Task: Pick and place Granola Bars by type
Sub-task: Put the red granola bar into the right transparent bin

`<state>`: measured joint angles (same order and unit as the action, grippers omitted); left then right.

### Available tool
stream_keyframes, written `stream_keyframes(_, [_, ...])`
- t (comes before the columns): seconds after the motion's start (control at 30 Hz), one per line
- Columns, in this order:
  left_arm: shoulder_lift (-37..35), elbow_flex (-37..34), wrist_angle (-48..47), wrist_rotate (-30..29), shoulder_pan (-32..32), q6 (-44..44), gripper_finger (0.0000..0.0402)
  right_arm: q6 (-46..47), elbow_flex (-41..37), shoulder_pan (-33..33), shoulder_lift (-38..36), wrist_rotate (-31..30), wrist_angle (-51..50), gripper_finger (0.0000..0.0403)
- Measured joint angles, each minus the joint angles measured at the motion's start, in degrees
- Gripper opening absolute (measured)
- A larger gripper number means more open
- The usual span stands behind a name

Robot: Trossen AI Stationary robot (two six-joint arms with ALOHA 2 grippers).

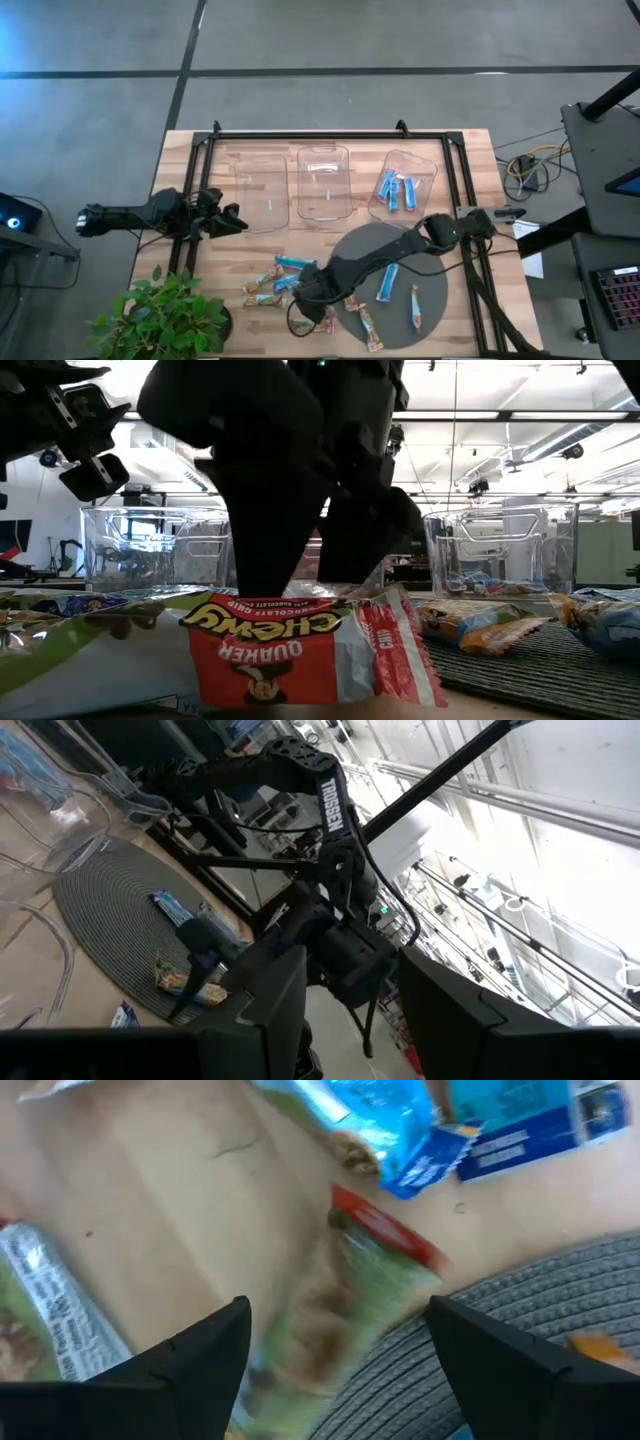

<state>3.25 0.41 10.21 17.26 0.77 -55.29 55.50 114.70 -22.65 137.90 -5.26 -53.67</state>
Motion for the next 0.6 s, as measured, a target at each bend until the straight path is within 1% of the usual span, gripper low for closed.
stream_keyframes(0.13, [0.00,-0.01,0.03,-0.01,-0.01,0.00,0.0142,0.21,-0.81,-0.09,-0.04,-2.29,-0.02,0.0285])
stream_keyframes(0.2, [0.02,0.01,0.01,-0.01,0.01,0.00,0.0142,-1.67,-1.42,-0.13,-0.12,-2.56,0.08,0.0280])
stream_keyframes(0.33, [0.02,0.00,0.03,0.00,-0.01,-0.02,0.0142,-1.92,-1.95,-0.07,-0.21,-2.49,0.09,0.0265])
stream_keyframes(0.43, [0.02,0.01,0.03,0.01,0.00,0.00,0.0142,-1.94,-1.89,-0.06,-0.21,-2.49,0.20,0.0243])
stream_keyframes(0.6, [0.01,0.01,0.01,0.01,0.01,0.00,0.0142,-0.99,-1.93,0.29,-0.19,-2.46,0.32,0.0189])
